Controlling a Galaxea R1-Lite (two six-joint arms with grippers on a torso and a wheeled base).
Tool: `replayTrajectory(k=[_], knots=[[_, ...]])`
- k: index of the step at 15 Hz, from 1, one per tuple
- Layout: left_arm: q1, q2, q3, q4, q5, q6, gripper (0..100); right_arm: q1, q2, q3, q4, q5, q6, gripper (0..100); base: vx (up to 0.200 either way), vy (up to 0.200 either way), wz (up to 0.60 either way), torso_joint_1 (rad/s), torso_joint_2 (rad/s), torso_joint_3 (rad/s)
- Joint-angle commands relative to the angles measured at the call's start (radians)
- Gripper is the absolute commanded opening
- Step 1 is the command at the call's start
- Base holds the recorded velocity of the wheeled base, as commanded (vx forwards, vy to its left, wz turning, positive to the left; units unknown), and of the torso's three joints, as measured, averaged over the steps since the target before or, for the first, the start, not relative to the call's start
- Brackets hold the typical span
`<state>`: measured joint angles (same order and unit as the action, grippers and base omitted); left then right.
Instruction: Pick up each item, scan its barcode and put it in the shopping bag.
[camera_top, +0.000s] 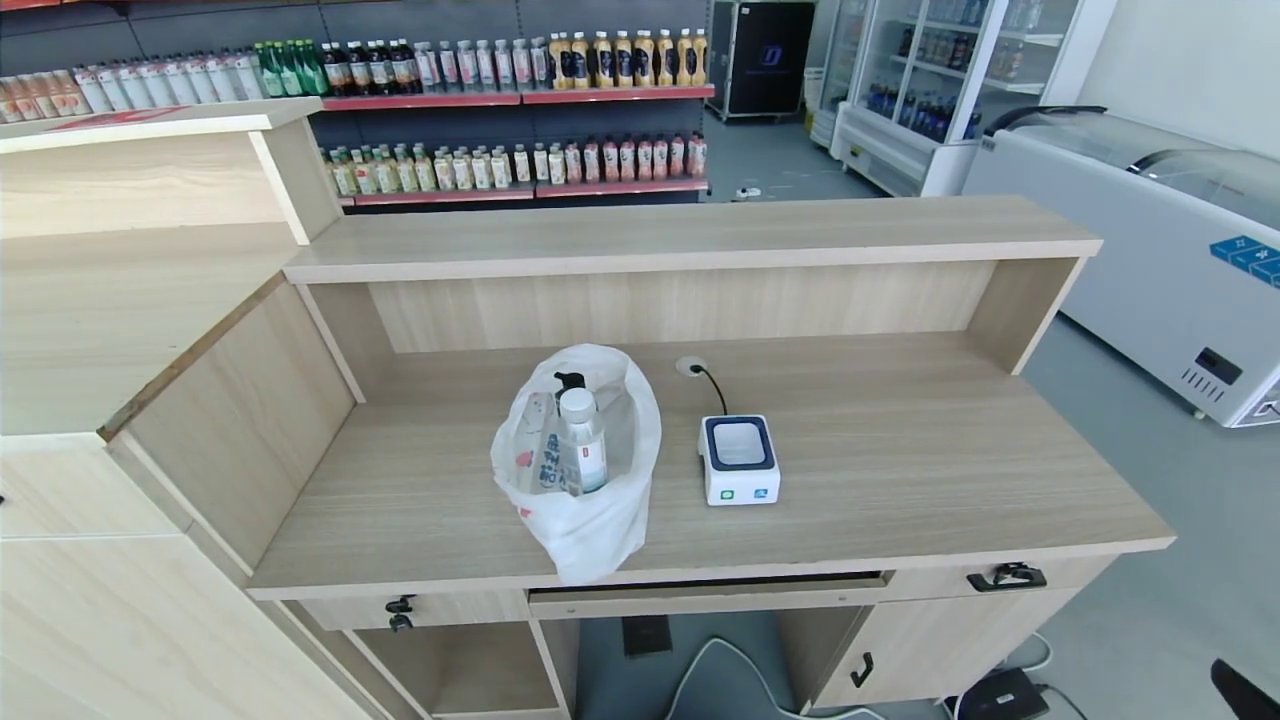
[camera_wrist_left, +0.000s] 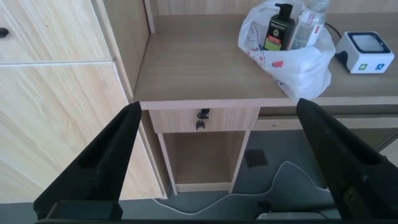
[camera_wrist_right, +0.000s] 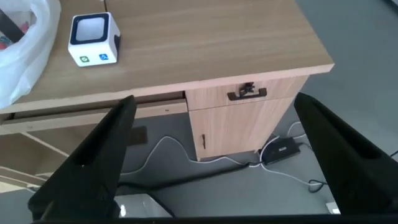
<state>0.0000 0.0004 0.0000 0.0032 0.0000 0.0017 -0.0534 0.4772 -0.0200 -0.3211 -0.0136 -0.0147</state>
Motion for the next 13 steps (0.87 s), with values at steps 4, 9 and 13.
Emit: replayTrajectory(k=[4,9,13], knots=[[0.000,0.000,0.000,0.000,0.000,0.000,100,0.055,-0.477,0.017,0.332,-0.042,0.028,100,0.000,0.000,0.00,0.000,0.00,0.000],[0.000,0.000,0.000,0.000,0.000,-0.002,100,0.055,-0.477,0.017,0.332,-0.043,0.068,100,0.000,0.000,0.00,0.000,0.00,0.000],[0.000,0.000,0.000,0.000,0.000,0.000,100,0.055,-0.477,0.017,0.332,-0.043,0.059,100,0.000,0.000,0.00,0.000,0.00,0.000]])
